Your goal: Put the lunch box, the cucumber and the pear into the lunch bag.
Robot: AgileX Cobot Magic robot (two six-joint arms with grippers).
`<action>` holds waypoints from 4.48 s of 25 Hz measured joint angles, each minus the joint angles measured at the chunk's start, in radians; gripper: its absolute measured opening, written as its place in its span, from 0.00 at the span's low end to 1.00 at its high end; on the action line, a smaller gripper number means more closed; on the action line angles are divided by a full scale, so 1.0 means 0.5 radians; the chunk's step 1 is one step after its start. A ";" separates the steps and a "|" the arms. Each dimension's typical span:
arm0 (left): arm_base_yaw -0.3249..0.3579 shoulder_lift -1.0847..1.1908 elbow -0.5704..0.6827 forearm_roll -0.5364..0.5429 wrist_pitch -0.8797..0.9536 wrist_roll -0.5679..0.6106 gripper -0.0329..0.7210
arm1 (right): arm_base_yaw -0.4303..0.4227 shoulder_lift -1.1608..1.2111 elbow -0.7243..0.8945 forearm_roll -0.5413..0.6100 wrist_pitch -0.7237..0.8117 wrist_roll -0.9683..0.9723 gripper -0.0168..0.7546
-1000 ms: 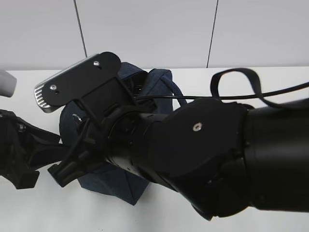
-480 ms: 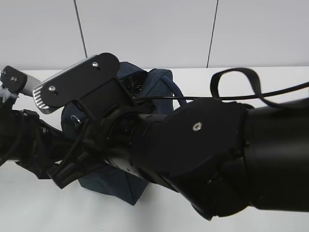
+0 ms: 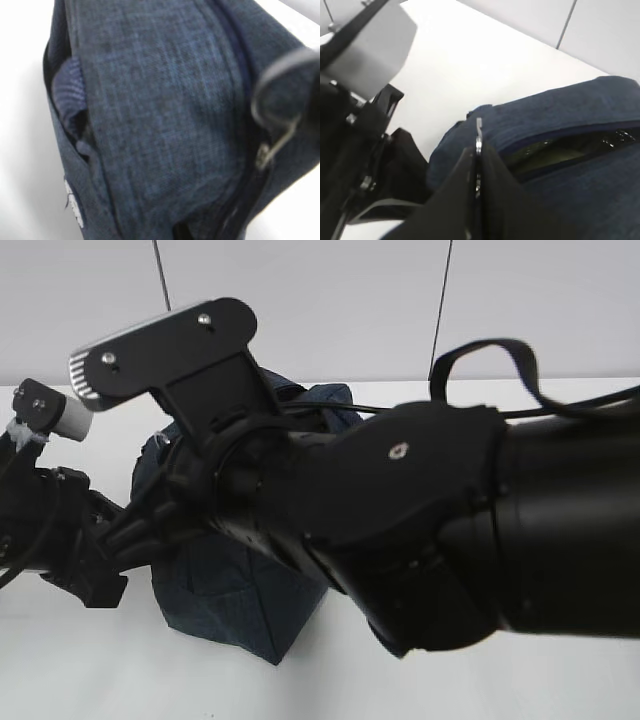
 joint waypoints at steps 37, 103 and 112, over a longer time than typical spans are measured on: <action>0.000 0.003 -0.017 0.055 -0.006 0.001 0.05 | -1.419 0.527 -0.540 0.606 1.389 0.086 0.02; 0.000 -1.121 -0.005 2.527 0.091 -3.116 0.49 | -1.719 -0.656 0.328 -2.692 2.326 2.652 0.68; 0.000 -1.463 0.001 2.542 0.445 -3.153 0.49 | -1.719 -1.361 0.601 -2.899 2.776 2.800 0.67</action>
